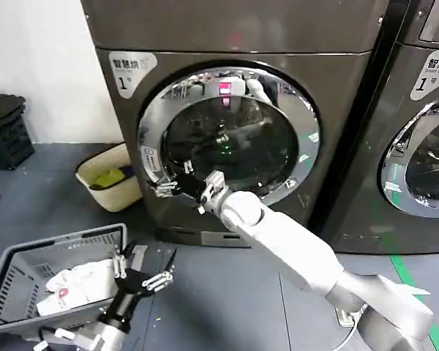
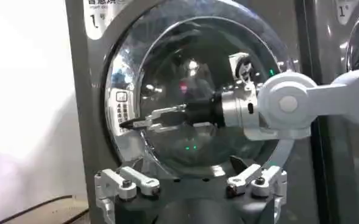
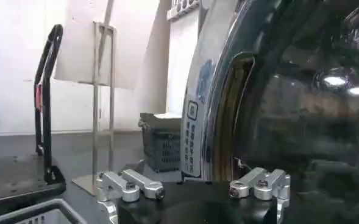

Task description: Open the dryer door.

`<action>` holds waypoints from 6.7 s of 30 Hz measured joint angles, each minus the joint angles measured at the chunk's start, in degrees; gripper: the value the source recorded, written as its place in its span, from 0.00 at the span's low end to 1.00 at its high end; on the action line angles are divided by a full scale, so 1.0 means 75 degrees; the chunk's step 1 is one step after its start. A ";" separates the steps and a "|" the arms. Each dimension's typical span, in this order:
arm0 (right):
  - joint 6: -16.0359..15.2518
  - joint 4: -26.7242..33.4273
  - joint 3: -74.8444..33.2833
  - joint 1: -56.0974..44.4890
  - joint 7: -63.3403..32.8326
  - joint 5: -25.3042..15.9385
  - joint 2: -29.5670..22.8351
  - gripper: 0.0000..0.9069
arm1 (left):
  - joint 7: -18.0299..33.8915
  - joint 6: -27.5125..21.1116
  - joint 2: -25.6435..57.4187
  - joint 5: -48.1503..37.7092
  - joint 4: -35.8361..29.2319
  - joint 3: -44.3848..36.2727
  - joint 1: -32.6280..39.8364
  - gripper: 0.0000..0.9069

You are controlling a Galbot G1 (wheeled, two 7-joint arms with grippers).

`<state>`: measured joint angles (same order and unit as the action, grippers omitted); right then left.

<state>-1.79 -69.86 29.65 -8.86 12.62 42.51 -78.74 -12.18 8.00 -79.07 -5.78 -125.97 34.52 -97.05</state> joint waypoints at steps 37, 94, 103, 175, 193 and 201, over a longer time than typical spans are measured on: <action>0.0027 0.0231 0.0283 0.0116 0.1201 0.0213 0.0021 1.00 | -0.0001 0.0021 -0.0001 -0.0048 0.0008 0.0046 0.0015 1.00; -0.0430 -0.3947 0.0478 -0.0758 0.1248 0.0907 0.1931 1.00 | -0.0021 -0.0634 0.1063 -0.1551 0.0471 0.3163 -0.0151 1.00; -0.0458 -0.4406 0.0423 -0.0924 0.1302 0.0990 0.2291 1.00 | -0.0157 -0.0732 0.1178 -0.1732 0.0681 0.3159 0.0324 1.00; 0.1772 -0.6770 -1.2450 -1.3468 0.1867 -0.0762 0.2944 1.00 | -0.1426 -0.0456 0.2950 -0.2359 0.3137 -0.2310 0.5001 1.00; 0.1645 -0.5478 -1.5049 -1.4044 -0.0923 -0.1996 -0.0351 1.00 | -0.1169 -0.0469 0.2548 -0.2267 0.3458 -0.3683 0.6001 1.00; 0.1506 -0.4510 -1.5930 -1.3881 -0.1421 -0.2404 -0.0827 1.00 | -0.1142 -0.0457 0.2176 -0.2220 0.3918 -0.4672 0.6867 1.00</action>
<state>9.50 -103.68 -89.82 -112.98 1.97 24.48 -84.95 -20.75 4.57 -62.75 -22.43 -96.58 -0.52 -45.55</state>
